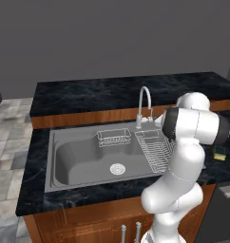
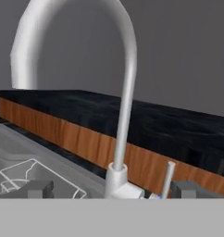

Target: Soak the sponge with water for a few seconds and then drop it inside the sink.

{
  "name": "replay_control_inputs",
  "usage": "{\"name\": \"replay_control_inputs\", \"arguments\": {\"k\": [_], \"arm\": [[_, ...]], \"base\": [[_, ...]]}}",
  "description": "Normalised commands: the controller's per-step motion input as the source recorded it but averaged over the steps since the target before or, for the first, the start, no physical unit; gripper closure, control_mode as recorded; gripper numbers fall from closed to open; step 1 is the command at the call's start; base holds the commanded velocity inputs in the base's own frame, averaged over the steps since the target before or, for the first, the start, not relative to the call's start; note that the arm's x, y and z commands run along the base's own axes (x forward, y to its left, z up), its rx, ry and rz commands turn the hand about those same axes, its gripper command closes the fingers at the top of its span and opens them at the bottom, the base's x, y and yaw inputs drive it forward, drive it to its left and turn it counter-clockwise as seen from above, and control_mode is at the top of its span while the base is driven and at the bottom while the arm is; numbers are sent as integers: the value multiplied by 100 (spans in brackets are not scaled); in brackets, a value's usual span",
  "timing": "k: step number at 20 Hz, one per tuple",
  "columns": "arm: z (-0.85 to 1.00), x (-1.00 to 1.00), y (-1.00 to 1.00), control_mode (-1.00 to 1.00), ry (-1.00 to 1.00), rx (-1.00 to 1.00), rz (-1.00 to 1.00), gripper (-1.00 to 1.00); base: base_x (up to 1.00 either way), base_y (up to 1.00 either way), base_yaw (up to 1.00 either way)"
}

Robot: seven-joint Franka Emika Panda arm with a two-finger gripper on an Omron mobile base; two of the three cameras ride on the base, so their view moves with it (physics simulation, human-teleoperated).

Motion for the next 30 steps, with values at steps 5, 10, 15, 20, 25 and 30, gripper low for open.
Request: {"name": "replay_control_inputs", "arguments": {"k": [5,10,15,20,25,30], "arm": [[-21,24,-2,-100,0,0,0,-100],[-14,24,-2,-100,0,0,0,-100],[-10,24,-2,-100,0,0,0,-100],[-8,25,-7,-100,0,0,0,-100],[-12,28,-8,-100,0,0,0,-100],[-15,28,-7,-100,0,0,0,-100]], "base": [[0,0,0],[0,0,0],[0,0,0],[0,0,0],[0,0,0],[0,0,0]]}}
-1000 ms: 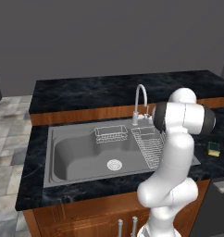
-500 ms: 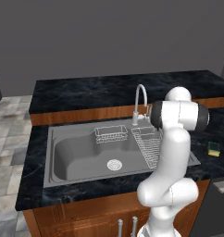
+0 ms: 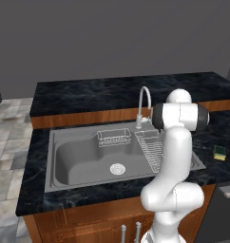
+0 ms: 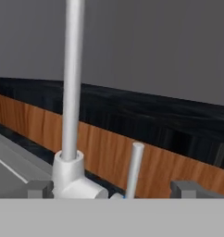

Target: Soak the sponge with water for a few seconds and then drop it inside the sink.

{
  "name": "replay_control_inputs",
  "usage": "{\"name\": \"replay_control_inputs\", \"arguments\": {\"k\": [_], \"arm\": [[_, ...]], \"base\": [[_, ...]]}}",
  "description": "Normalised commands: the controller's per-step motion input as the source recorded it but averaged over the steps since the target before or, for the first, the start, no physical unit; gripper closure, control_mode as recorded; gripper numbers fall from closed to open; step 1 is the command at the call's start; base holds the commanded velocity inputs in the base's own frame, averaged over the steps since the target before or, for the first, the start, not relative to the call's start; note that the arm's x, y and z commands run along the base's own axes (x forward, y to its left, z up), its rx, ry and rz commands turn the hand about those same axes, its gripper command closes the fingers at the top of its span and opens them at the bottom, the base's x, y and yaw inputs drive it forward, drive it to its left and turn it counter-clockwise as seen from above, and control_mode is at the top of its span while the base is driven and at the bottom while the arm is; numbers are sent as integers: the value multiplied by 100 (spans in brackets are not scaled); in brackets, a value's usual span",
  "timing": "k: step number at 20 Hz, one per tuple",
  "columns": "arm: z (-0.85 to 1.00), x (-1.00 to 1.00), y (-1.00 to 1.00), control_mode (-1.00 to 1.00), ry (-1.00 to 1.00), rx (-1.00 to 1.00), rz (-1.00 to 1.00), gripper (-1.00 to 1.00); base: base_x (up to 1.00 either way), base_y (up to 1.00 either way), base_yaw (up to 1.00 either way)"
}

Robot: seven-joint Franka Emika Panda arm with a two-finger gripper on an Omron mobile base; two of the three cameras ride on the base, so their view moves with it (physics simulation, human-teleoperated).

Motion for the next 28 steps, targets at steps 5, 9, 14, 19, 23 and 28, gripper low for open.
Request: {"name": "replay_control_inputs", "arguments": {"k": [5,9,14,19,23,28], "arm": [[-14,27,-2,-100,0,0,0,-100],[-13,27,0,-100,0,0,0,-100],[-13,34,0,-100,0,0,0,-100],[-11,34,0,-100,0,0,0,-100],[-9,26,0,-100,0,0,0,-100],[-1,2,0,-100,0,0,0,-100]], "base": [[0,0,0],[0,0,0],[0,0,0],[0,0,0],[0,0,0],[0,0,0]]}}
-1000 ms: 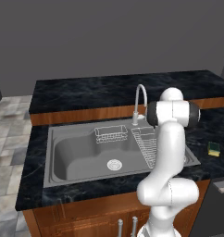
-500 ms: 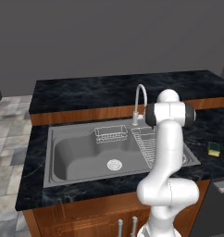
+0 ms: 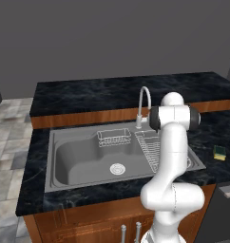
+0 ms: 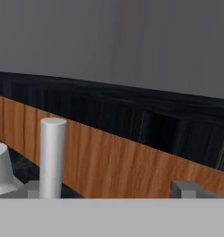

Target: Soak the sponge with water for a few seconds and then drop it inside the sink.

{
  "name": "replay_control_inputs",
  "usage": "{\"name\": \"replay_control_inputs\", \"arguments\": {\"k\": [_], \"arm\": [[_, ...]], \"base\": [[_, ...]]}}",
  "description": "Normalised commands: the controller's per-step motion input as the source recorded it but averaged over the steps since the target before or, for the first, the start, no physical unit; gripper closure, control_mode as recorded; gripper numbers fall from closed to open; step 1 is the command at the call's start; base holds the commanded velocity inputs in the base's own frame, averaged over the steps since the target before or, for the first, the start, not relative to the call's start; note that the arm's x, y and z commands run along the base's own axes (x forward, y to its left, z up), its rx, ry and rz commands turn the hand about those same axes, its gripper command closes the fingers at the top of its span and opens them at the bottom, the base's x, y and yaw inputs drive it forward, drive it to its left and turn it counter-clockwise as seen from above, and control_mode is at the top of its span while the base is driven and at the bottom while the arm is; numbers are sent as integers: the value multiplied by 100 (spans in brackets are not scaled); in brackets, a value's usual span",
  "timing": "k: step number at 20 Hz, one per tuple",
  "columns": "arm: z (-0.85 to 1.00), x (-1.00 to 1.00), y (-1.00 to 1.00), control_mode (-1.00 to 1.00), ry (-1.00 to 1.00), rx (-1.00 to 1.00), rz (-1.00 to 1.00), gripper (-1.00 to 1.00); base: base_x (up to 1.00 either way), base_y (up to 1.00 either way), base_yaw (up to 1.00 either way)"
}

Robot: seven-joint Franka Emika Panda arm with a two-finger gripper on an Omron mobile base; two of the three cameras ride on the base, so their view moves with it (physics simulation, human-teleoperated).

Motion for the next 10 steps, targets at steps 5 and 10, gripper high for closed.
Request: {"name": "replay_control_inputs", "arguments": {"k": [5,10], "arm": [[-16,0,-9,-100,0,0,0,-100],[-42,0,-31,-100,-9,0,-3,-100]], "base": [[0,0,0],[0,0,0]]}}
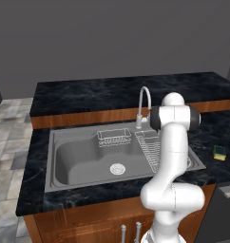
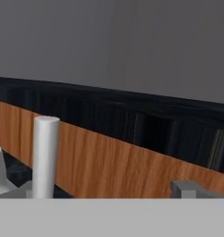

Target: Soak the sponge with water for a few seconds and then drop it inside the sink.

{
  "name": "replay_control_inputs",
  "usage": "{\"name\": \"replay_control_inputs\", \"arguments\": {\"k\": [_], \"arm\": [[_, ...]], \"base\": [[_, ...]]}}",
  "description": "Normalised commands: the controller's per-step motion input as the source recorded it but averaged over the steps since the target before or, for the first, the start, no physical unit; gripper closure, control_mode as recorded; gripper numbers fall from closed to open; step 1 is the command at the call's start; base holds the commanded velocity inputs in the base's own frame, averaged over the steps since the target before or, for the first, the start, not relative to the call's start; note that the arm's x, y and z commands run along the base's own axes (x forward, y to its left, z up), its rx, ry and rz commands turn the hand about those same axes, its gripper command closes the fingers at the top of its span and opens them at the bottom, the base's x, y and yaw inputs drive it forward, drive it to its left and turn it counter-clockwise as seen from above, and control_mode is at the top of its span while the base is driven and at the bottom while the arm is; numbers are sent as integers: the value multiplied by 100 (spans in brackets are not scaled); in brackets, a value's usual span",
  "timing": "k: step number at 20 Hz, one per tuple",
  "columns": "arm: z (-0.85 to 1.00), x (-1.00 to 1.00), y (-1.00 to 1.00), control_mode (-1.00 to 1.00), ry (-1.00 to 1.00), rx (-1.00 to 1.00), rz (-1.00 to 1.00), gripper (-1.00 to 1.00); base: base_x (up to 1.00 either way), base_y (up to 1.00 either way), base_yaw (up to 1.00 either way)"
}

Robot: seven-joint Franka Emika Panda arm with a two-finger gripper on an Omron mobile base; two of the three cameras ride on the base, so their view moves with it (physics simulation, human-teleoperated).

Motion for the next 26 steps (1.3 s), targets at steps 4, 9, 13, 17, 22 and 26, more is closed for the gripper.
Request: {"name": "replay_control_inputs", "arguments": {"k": [4,9,13,17,22,26], "arm": [[-32,0,-39,-100,-12,0,-8,-100],[-26,0,-41,-100,-12,0,-8,-100],[-7,0,-47,-100,-4,2,-5,-100],[0,-13,-57,-100,0,5,-3,-100],[4,-30,-55,-100,0,11,-6,-100],[0,-36,-50,-100,0,14,-8,-100]], "base": [[0,0,0],[0,0,0],[0,0,0],[0,0,0],[0,0,0],[0,0,0]]}}
